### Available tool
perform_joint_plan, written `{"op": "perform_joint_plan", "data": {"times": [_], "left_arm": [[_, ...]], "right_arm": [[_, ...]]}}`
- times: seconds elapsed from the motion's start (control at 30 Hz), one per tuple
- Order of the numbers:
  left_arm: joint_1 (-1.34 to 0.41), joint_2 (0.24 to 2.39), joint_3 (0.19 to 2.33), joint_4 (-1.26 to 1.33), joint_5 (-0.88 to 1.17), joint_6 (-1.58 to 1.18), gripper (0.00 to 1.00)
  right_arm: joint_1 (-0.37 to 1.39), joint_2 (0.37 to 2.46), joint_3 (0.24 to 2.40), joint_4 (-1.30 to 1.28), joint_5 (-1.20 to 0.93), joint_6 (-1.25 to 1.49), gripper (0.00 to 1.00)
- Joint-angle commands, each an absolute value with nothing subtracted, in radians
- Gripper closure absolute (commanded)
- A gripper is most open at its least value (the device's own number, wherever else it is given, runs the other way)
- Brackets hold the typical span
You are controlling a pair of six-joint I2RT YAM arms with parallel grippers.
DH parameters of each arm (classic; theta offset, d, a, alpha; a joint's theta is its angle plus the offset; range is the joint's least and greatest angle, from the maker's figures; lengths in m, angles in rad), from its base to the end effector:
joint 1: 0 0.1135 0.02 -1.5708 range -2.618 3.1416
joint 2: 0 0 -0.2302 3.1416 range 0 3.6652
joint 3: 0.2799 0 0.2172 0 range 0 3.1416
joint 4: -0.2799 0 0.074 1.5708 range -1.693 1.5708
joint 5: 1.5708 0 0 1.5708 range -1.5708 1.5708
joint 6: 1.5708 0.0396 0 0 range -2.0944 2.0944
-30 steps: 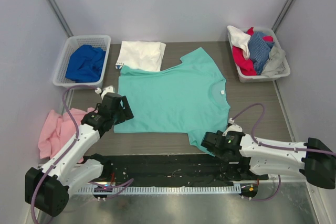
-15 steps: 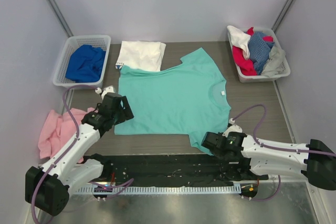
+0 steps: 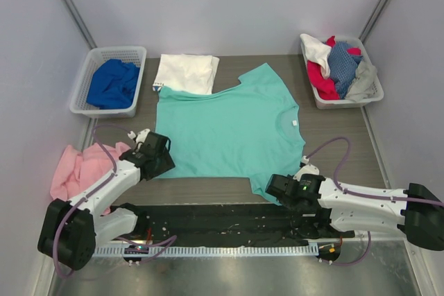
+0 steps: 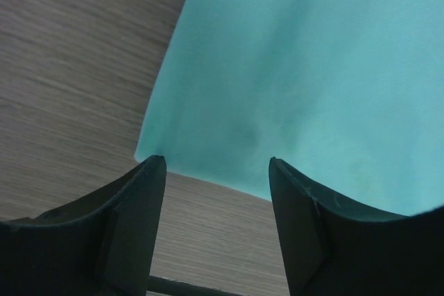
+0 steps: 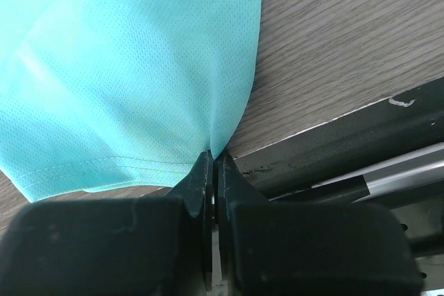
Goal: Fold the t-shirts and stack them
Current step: Fold the tshirt
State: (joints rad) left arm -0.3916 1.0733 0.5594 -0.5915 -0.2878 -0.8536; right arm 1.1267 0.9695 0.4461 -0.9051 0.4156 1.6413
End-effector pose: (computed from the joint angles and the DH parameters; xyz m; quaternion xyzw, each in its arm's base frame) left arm 0.1630 -0.0551 0.1654 -0.2527 0.9298 -0.0197 0.2668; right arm 0.0644 0.0981 0.1418 0.2626 0.9401 0.0301 0.2151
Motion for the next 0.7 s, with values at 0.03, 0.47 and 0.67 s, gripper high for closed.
{"op": "perform_joint_plan", "data": {"times": [0.03, 0.47, 0.67], "left_arm": [[-0.394, 1.042, 0.523, -0.612, -0.383, -0.966, 0.36], [-0.394, 0.986, 0.5, -0.65, -0.451, -1.026, 0.46], [-0.394, 1.005, 0.491, -0.658, -0.448, -1.049, 0.52]], "right_arm": [[1.132, 0.966, 0.449, -0.903, 0.462, 1.635, 0.99], [1.132, 0.968, 0.459, -0.902, 0.472, 1.609, 0.99], [1.131, 0.959, 0.456, -0.905, 0.472, 1.612, 0.99]]}}
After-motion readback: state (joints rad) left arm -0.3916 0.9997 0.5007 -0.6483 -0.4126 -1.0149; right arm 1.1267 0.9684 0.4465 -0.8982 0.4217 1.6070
